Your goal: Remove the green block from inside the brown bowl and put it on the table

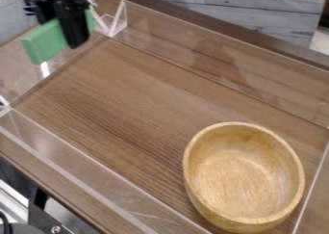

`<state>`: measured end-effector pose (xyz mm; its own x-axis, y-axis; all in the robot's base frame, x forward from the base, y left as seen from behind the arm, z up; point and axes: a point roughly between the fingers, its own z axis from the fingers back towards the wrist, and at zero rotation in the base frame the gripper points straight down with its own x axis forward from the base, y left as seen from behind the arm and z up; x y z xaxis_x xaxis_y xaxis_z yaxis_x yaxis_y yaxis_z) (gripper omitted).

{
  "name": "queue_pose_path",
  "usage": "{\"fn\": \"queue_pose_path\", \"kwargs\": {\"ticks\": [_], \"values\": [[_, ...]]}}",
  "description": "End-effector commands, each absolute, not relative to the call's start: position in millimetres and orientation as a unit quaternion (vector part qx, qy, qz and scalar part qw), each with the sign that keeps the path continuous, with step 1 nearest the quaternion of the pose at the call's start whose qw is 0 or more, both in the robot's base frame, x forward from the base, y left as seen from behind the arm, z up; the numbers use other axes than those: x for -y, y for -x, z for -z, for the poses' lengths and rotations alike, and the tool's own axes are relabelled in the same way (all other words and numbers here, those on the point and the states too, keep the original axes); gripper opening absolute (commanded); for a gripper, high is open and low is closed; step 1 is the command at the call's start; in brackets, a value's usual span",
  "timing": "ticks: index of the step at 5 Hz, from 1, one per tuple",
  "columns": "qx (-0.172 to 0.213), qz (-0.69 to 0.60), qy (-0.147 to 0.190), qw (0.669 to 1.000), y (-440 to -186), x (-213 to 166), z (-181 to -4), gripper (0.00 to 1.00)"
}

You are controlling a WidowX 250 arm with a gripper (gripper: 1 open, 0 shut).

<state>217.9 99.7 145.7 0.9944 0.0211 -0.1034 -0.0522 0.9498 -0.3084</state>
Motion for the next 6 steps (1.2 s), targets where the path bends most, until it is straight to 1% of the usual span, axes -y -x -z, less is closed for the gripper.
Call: {"fn": "queue_pose_path", "kwargs": {"ticks": [1,2,3,4,5,6], "values": [[-0.028,0.019,0.144,0.989,-227,-78,-147.0,0.0],[-0.032,0.056,0.14,0.988,-227,-37,-139.2,0.0],[-0.034,0.087,0.135,0.986,-222,-7,-129.7,0.0],[-0.031,0.107,0.126,0.986,-219,6,-108.9,0.0],[-0.019,0.094,0.116,0.989,-220,5,-121.3,0.0],[-0.017,0.094,0.114,0.989,-221,5,-110.8,0.0]]}}
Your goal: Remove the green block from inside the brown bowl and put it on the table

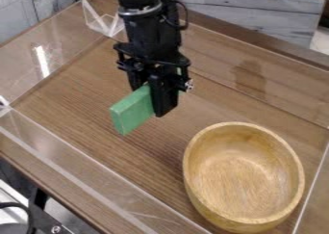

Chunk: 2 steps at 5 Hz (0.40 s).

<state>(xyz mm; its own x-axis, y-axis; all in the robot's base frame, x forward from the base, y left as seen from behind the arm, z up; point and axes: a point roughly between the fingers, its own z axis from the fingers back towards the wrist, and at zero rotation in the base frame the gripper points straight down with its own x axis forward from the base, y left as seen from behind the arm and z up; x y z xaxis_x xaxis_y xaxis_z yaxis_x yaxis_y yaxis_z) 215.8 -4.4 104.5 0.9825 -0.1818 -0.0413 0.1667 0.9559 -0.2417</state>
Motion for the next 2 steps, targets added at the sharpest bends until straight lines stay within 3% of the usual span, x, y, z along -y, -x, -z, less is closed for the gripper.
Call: {"fn": "queue_pose_path", "kwargs": {"ticks": [1,2], "values": [[-0.017,0.095,0.111,0.989,-221,4,-97.5,0.0],[-0.015,0.095,0.108,0.989,-223,4,-86.6,0.0]]}}
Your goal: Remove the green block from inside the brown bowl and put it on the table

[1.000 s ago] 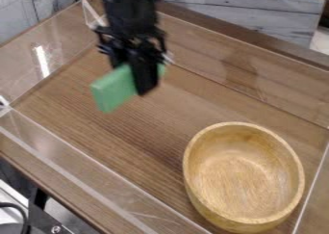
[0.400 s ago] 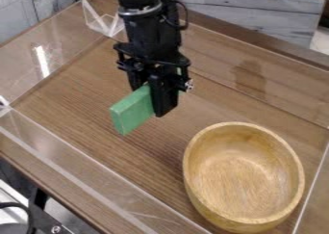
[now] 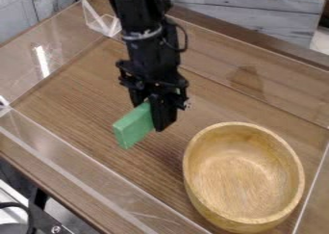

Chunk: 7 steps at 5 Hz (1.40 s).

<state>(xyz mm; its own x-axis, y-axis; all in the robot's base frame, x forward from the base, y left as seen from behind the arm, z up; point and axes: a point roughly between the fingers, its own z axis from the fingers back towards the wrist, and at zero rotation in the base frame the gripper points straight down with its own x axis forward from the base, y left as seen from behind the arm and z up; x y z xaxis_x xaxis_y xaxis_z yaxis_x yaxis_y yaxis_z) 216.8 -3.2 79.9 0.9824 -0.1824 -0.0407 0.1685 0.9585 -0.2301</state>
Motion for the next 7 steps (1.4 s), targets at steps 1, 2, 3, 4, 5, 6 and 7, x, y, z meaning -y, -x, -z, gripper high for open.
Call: {"fn": "queue_pose_path", "kwargs": {"ticks": [1,2,3,4,5,6,7], "values": [[-0.014,0.093,0.106,0.99,-224,3,-79.6,0.0],[-0.014,0.09,0.106,0.99,-226,2,-73.7,0.0],[-0.013,0.088,0.108,0.99,-228,1,-68.3,0.0],[-0.013,0.085,0.109,0.99,-229,-1,-68.0,0.0],[-0.013,0.082,0.11,0.99,-230,-4,-67.6,0.0],[-0.013,0.08,0.111,0.991,-231,-6,-67.5,0.0],[-0.013,0.077,0.112,0.991,-233,-8,-67.4,0.0]]}}
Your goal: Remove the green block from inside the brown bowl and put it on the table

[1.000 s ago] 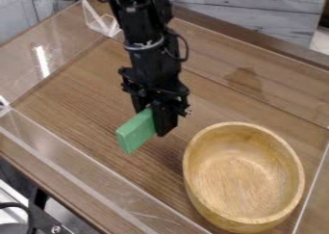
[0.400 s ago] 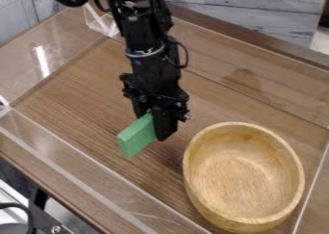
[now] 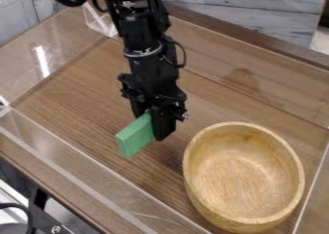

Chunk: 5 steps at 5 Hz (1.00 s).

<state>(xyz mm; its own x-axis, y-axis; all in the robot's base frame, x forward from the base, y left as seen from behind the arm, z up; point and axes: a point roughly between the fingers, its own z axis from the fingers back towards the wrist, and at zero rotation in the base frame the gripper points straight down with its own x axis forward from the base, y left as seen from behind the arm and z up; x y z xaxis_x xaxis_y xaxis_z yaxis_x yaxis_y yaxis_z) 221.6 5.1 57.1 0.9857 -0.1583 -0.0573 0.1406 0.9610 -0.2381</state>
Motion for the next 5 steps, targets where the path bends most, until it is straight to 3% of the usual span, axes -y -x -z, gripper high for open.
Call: {"fn": "queue_pose_path", "kwargs": {"ticks": [1,5], "values": [[-0.013,0.075,0.114,0.991,-233.9,-9.9,-67.2,0.0],[-0.015,0.066,0.118,0.991,-239.5,-18.4,-65.1,0.0]]}}
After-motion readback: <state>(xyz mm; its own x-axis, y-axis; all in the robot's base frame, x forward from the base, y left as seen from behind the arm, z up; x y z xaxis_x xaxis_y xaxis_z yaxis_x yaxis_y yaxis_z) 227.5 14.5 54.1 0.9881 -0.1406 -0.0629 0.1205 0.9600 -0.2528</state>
